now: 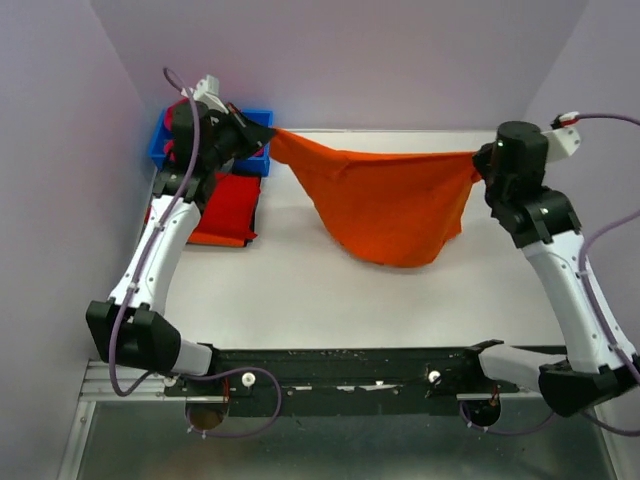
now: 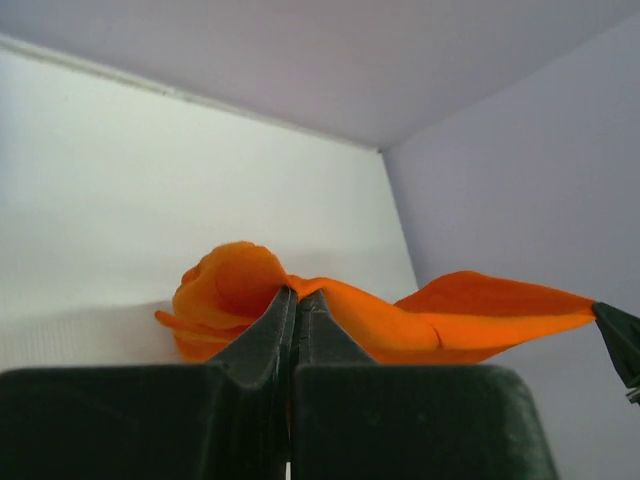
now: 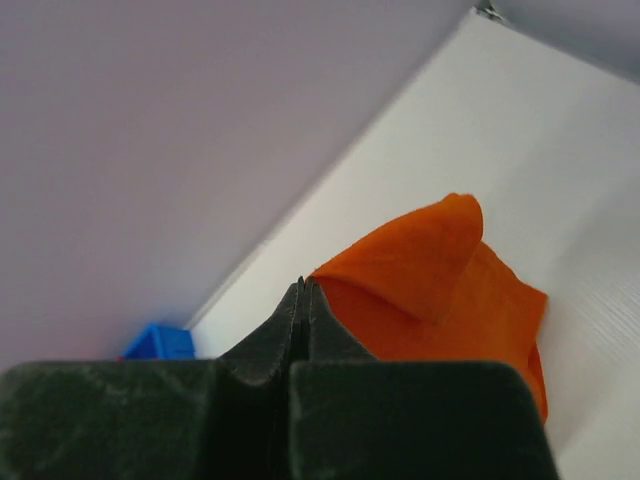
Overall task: Fold and stack the t-shirts
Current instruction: Flatten out the tshirt
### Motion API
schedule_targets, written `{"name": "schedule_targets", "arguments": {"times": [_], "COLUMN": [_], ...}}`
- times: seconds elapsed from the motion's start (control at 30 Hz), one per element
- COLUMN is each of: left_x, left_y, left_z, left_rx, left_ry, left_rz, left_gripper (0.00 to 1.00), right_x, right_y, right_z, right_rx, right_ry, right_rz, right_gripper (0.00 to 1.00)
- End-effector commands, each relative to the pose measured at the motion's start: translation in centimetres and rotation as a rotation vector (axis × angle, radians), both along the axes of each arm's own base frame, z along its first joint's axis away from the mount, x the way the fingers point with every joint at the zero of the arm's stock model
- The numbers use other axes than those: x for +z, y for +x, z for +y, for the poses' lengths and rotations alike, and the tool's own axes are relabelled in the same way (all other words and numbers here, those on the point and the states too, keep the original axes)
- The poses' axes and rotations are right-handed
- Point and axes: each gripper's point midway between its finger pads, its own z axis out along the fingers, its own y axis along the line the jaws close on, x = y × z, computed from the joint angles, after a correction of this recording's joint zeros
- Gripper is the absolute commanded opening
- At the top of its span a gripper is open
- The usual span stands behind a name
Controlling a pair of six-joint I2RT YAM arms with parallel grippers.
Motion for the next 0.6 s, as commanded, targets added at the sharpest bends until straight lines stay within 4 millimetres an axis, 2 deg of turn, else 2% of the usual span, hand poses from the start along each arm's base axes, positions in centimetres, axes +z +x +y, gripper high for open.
{"name": "schedule_targets", "arguments": {"times": [0.0, 0.07, 0.13, 0.2, 0.3, 0.43, 0.53, 0.57], "left_x": [9.5, 12.3, 14.6, 16.1, 17.7, 19.3, 19.0, 18.6], "left_y": [-4.3, -6.1, -8.1, -9.6, -10.7, -10.2, -7.7, -6.7], "left_z": [2.2, 2.8, 3.4, 3.8, 4.2, 3.8, 3.4, 3.3], "left_rx": [0.032, 0.042, 0.059, 0.071, 0.079, 0.065, 0.071, 0.077], "left_ry": [0.015, 0.028, 0.031, 0.031, 0.028, 0.002, -0.014, -0.019], "left_rz": [-0.126, -0.181, -0.231, -0.265, -0.291, -0.299, -0.281, -0.273], "left_gripper": [0.0, 0.0, 0.0, 0.0, 0.0, 0.0, 0.0, 0.0], "right_x": [8.4, 10.1, 10.8, 11.3, 12.2, 13.7, 13.0, 12.3], "right_y": [-4.2, -6.0, -7.7, -9.2, -11.2, -12.1, -10.4, -9.2], "right_z": [-0.7, -0.1, 0.5, 0.7, 0.7, 0.0, -0.5, -0.3], "right_rx": [0.099, 0.17, 0.234, 0.272, 0.304, 0.289, 0.241, 0.231], "right_ry": [-0.054, -0.045, -0.037, -0.031, -0.03, -0.057, -0.078, -0.08], "right_rz": [-0.167, -0.213, -0.239, -0.25, -0.27, -0.291, -0.227, -0.196], "right_gripper": [0.01, 0.01, 0.01, 0.01, 0.01, 0.01, 0.01, 0.01]}}
